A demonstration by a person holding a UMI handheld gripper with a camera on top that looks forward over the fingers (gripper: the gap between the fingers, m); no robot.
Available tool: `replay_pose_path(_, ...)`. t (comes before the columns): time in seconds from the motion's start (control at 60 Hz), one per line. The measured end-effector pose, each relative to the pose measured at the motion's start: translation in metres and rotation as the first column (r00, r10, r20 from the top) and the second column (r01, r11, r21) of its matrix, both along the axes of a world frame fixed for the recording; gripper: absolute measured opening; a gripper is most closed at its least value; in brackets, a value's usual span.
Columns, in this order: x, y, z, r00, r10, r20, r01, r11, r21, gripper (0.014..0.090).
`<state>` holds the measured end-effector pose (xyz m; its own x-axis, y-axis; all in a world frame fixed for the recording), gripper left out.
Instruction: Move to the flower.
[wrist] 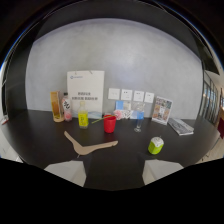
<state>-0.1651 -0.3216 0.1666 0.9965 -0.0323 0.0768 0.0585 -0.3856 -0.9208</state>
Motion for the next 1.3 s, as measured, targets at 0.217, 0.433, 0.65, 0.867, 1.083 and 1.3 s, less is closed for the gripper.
replay_pose_path(0.217,-0.017,0.06,0.013,1.0,-0.005,0.003,0.005,1.0,0.004,0.0855)
replay_pose_path(0.433,-0.022,0.152,0.009,1.0,0.013,-0.003,-0.013,1.0,-0.004,0.0852)
replay_pose_path(0.65,-0.02,0.235,-0.022,0.999,0.034,-0.026,-0.036,0.996,-0.081,0.0851)
replay_pose_path(0.867,-0.014,0.288,-0.045,0.999,0.041,-0.024,-0.044,0.992,-0.118,0.0854)
replay_pose_path(1.083,-0.01,0.308,-0.056,0.998,0.043,-0.037,-0.048,0.989,-0.142,0.0855)
replay_pose_path(1.3,-0.01,0.315,-0.06,0.998,0.049,-0.034,-0.053,0.988,-0.148,0.0855)
